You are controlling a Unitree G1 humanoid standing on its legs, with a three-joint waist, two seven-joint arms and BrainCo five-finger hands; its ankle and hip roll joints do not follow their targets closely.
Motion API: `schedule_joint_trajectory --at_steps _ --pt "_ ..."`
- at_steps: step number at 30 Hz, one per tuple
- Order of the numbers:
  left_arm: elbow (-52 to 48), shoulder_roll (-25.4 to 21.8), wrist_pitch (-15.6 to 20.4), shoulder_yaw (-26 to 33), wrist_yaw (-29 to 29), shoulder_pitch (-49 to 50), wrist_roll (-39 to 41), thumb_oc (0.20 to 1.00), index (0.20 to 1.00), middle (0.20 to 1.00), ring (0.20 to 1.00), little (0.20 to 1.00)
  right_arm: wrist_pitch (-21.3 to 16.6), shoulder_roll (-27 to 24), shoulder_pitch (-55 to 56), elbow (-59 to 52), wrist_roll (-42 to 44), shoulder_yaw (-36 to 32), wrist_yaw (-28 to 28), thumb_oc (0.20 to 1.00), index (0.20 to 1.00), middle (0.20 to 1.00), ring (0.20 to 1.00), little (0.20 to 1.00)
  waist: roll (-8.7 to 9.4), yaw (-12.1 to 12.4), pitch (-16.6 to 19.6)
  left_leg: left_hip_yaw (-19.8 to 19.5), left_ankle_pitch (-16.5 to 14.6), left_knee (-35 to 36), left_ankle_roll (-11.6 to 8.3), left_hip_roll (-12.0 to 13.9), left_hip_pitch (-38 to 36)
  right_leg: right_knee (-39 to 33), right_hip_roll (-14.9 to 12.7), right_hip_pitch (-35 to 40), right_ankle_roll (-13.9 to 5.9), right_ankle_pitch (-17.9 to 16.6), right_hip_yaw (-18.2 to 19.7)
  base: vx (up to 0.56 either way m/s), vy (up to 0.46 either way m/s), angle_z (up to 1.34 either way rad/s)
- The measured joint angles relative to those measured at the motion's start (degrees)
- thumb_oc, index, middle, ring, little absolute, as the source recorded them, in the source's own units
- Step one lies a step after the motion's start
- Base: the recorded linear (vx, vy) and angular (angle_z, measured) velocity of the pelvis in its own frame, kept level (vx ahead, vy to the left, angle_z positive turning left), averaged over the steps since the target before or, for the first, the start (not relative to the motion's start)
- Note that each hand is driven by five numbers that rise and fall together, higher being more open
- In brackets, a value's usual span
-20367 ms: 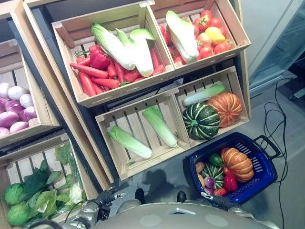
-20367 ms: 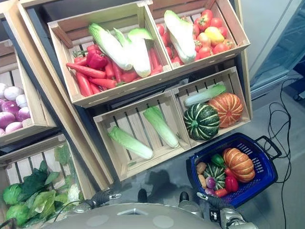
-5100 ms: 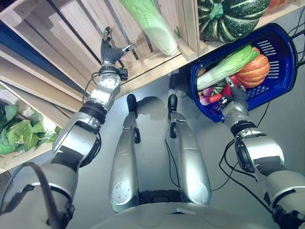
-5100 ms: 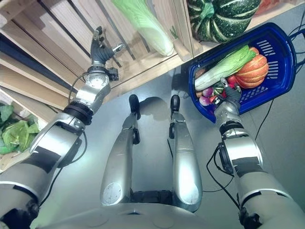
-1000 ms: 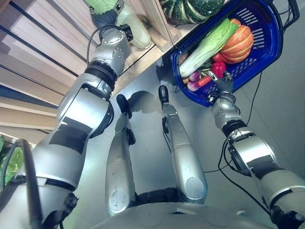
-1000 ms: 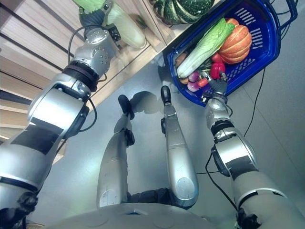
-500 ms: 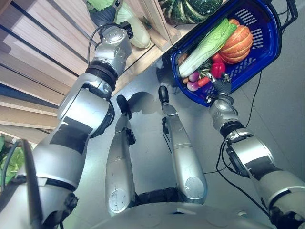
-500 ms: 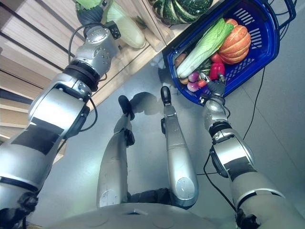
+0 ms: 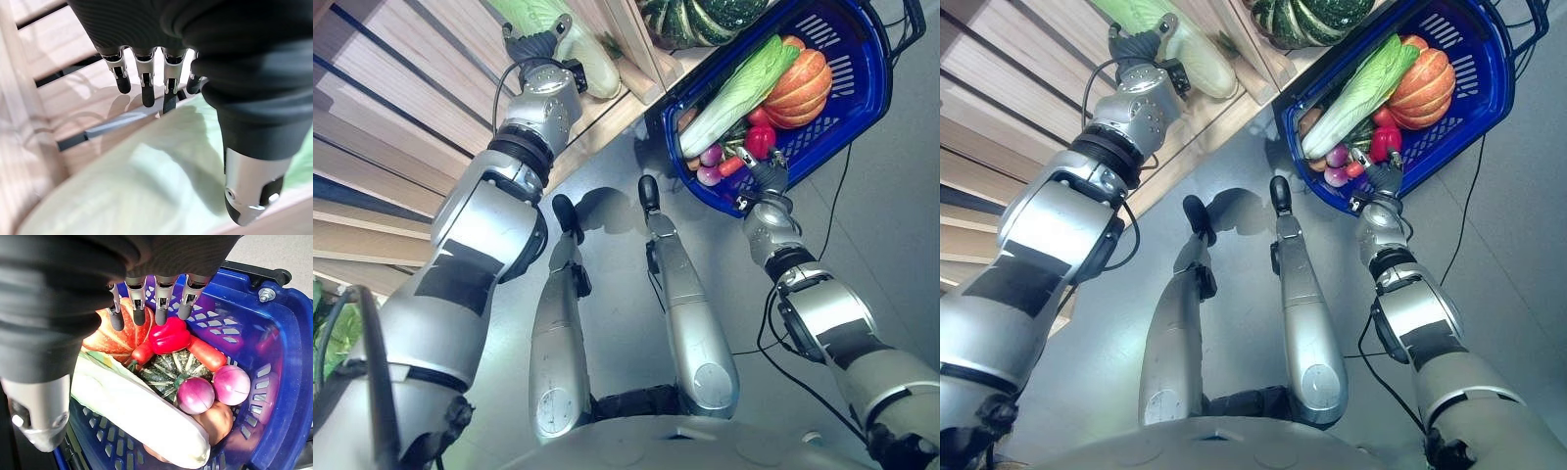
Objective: Pick up fruits and vegetables into the basket
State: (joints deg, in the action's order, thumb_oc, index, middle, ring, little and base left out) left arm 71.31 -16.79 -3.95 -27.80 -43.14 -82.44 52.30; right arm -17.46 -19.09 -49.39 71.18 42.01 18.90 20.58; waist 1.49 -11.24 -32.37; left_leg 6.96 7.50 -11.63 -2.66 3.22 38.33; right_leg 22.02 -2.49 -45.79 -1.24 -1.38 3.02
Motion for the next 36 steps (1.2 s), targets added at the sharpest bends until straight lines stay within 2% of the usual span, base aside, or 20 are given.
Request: schedule_joint_trajectory --at_steps 6,8,10,11,13,36 --pt "1.59 -0.51 -1.68 -0.03 1.57 -0.85 0.04 1.000 1.000 1.000 1.000 1.000 -0.11 -0.04 -0.01 0.04 0.66 0.01 -0.86 1.000 1.000 1.000 1.000 1.000 0.00 -0.05 0.00 0.02 -0.41 -0.25 -0.16 0.10 0.00 -0.02 0.24 -0.08 0.13 -0.09 0.42 0.00 -0.003 -0.04" --pt "1.56 -0.70 -2.16 -0.03 2.42 -0.92 0.07 0.818 0.818 0.818 0.818 0.818 -0.12 -0.14 -0.06 0.04 0.83 0.01 -1.07 1.000 1.000 1.000 1.000 1.000 0.00 -0.03 0.00 0.04 -0.43 -0.25 -0.16 0.10 0.00 -0.01 0.27 -0.14 0.13 -0.09 0.53 0.00 0.000 0.00" --pt "1.57 -0.66 -2.29 -0.03 2.68 -1.06 0.41 0.576 0.576 0.576 0.576 0.576 -0.12 -0.27 -0.17 0.04 0.85 0.01 -1.13 1.000 1.000 1.000 1.000 1.000 -0.01 0.02 0.01 0.05 -0.46 -0.37 -0.15 0.10 0.00 0.02 0.26 -0.10 0.13 -0.09 0.54 0.00 0.000 0.00" --pt "1.57 -0.63 -2.29 -0.03 3.00 -1.07 0.73 0.426 0.426 0.426 0.426 0.426 -0.12 -0.34 -0.16 0.04 0.86 0.01 -1.13 1.000 1.000 1.000 1.000 1.000 -0.01 0.06 0.01 0.04 -0.51 -0.57 -0.15 0.10 0.00 0.07 0.25 -0.07 0.10 -0.07 0.56 0.00 0.000 0.00" --pt "1.55 -0.59 -2.28 -0.03 3.47 -1.07 1.33 0.200 0.200 0.200 0.200 0.200 -0.12 -0.37 -0.33 0.04 0.85 0.01 -1.13 1.000 1.000 1.000 1.000 1.000 -0.02 0.12 0.03 0.06 -0.65 -0.85 -0.14 0.09 0.00 0.04 0.25 -0.08 -0.17 0.11 0.65 0.00 0.000 0.00" --pt "1.75 -1.81 -2.14 -0.52 5.64 -1.21 1.74 0.200 0.200 0.200 0.200 0.200 -0.14 -0.98 -1.11 -0.02 0.83 0.03 -1.19 1.000 1.000 1.000 1.000 1.000 0.00 0.23 0.04 0.04 -0.91 -0.97 -0.21 -0.12 0.34 -0.14 0.11 -0.92 -0.22 -0.55 0.89 0.00 0.004 -0.02"
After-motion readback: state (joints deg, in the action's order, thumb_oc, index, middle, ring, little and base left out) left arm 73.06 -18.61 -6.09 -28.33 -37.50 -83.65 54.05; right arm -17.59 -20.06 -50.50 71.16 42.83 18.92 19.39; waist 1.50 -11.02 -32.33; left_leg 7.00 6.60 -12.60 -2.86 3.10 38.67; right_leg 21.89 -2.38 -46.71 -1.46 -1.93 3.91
